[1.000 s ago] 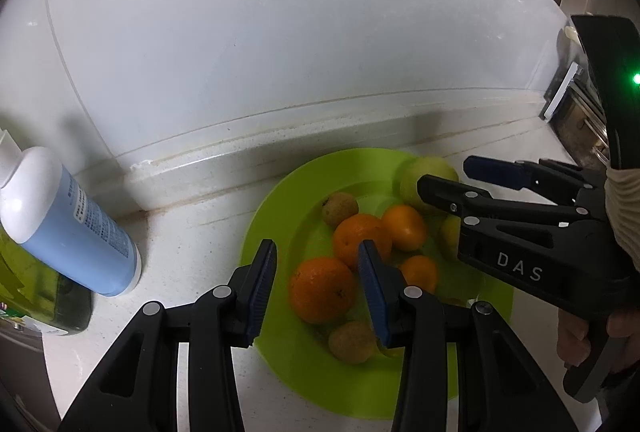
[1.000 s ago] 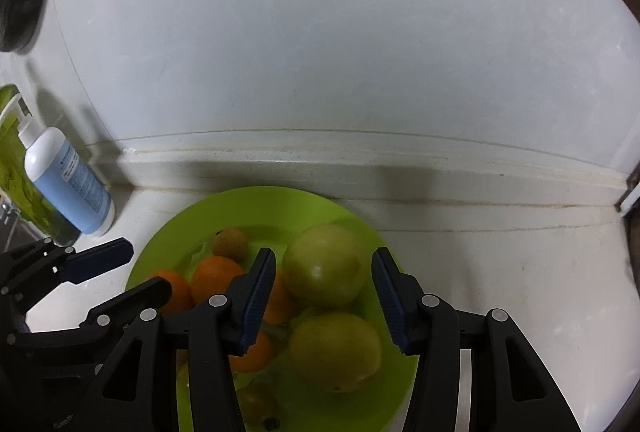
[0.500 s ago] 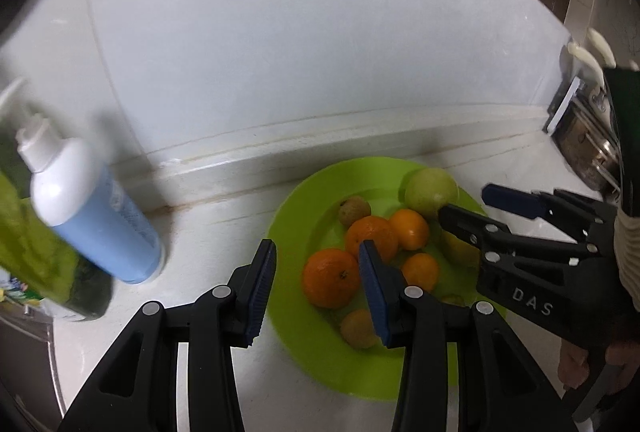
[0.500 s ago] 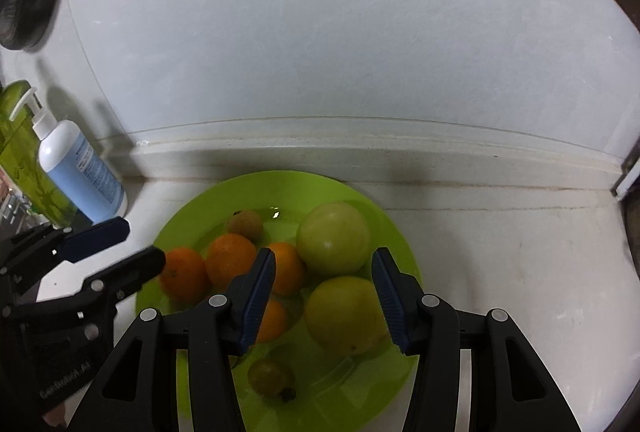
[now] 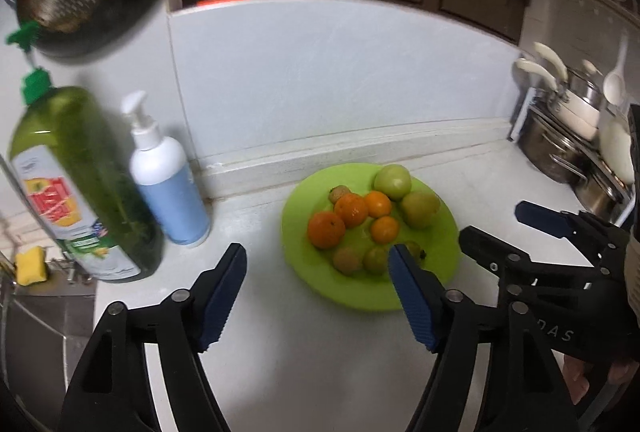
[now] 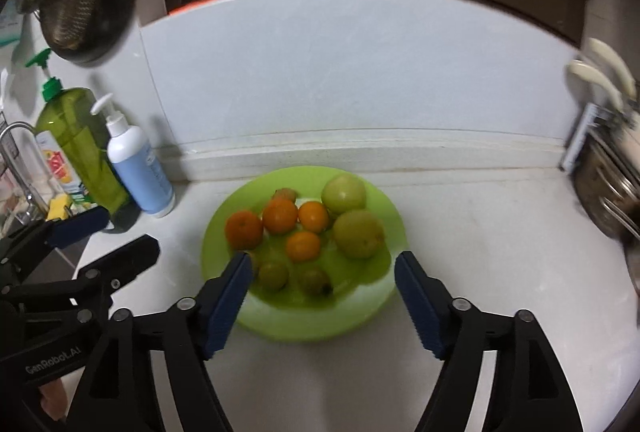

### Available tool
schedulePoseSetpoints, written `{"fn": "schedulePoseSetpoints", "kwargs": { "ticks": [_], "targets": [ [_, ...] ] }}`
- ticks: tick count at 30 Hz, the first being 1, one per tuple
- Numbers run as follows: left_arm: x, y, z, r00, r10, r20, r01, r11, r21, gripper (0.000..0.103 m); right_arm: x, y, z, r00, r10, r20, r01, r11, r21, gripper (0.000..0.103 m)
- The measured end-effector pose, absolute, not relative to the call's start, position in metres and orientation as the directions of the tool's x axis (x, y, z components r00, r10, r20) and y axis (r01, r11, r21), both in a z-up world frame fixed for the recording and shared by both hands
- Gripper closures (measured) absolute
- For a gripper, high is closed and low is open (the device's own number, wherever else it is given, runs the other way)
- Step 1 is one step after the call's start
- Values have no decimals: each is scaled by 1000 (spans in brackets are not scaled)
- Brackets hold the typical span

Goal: Organize fruits

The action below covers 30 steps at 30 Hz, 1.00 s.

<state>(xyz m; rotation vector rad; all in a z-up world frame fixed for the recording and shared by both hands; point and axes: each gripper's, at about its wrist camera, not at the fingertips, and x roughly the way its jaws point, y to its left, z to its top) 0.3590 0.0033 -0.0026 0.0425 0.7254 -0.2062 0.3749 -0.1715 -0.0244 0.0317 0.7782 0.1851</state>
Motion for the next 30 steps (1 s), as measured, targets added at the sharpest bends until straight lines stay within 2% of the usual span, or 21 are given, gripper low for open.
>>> {"fn": "schedulePoseSetpoints", "kwargs": {
  "ticks": [8,14,22,27,30],
  "targets": [
    [295,15,13,758,-196,-622,223,974,-34,21,295,-169,-7,743,109,-660,-82,994,72,26],
    [244,11,20,786,-192,-588,214,976,-33,19,242,-172,9,788,72,-612,-68,997,30,18],
    [183,5,32,818,-158,-553,160,986,-46,15,184,-188,26,816,93,-570,-105,994,12,15],
    [142,-7,42,838,-143,-527,145,989,-38,10,149,-203,32,824,122,-554,-130,991,25,14],
    [121,-15,48,851,-128,-509,132,991,-27,3,130,-212,35,825,134,-549,-135,990,39,14]
  ]
}}
